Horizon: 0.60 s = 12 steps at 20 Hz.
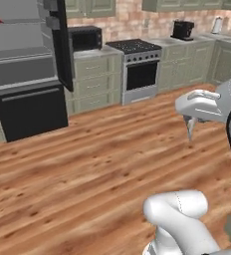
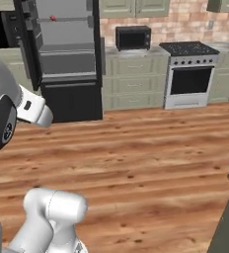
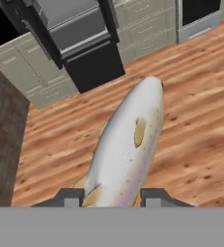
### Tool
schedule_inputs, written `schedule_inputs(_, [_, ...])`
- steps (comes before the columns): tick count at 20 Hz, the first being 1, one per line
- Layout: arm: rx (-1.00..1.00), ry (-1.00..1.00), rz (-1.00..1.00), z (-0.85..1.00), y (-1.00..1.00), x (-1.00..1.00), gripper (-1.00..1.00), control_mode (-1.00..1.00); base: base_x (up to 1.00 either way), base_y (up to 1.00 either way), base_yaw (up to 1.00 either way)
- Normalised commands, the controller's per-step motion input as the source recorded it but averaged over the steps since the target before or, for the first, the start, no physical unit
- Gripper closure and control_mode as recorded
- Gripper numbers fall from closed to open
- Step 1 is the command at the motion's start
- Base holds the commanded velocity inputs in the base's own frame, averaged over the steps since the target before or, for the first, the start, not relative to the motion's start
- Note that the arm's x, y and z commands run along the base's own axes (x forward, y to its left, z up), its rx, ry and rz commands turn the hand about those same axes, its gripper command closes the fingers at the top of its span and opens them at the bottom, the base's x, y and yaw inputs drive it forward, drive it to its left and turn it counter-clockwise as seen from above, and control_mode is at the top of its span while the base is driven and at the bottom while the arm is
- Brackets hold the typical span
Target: Gather the carrot and sweet potato from the fridge and place them on a tray on the dining counter. Then gather the fishs from the fridge and place them on the other tray.
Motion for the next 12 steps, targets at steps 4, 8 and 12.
schedule_inputs(4, [0.00, 0.00, 0.00, 0.00, 0.00, 0.00, 1.00, 1.00, -0.81, -0.13, -0.34])
schedule_inputs(8, [0.00, 0.00, 0.00, 0.00, 0.00, 0.00, 1.00, 1.00, -0.76, -0.16, -0.34])
schedule_inputs(12, [0.00, 0.00, 0.00, 0.00, 0.00, 0.00, 1.00, 1.00, -0.70, -0.25, -0.32])
